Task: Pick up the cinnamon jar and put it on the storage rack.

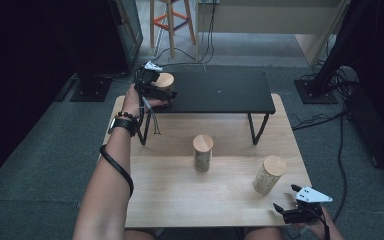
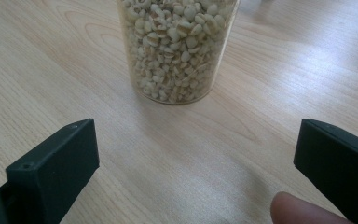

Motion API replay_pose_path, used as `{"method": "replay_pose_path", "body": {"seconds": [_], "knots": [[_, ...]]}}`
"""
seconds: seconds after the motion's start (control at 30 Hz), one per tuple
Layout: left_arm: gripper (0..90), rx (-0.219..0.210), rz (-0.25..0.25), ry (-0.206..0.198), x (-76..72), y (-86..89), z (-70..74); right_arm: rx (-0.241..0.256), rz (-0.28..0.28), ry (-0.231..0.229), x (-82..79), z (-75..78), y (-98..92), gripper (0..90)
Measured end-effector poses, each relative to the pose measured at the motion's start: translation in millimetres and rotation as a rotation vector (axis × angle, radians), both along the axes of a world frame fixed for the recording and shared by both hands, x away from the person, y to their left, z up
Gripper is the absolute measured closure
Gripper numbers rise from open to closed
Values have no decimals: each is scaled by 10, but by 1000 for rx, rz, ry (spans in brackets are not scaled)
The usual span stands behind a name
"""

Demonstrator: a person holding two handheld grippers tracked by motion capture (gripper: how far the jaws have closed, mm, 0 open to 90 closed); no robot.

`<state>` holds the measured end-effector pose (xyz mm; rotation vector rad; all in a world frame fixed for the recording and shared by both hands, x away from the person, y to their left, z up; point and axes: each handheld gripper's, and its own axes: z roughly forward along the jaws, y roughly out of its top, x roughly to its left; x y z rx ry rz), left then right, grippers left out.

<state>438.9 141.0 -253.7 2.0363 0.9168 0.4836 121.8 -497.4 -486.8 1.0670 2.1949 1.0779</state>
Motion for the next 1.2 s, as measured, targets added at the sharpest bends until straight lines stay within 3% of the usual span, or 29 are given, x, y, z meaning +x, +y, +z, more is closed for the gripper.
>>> {"method": "replay_pose_path", "body": {"seconds": [0.1,0.27,0.73,0.83,1.2], "knots": [[0,17,-17,10,-21,25,8,0,0,0,1,1,1,0],[0,16,-27,-12,-127,79,-8,-2,0,1,1,2,4,0],[0,49,-12,-43,-374,165,-23,-7,-4,3,-1,5,21,0],[0,74,-7,-42,-406,157,-50,-7,-2,2,-1,5,21,0],[1,67,6,-73,-570,224,-155,-11,-2,3,1,6,29,0]]}}
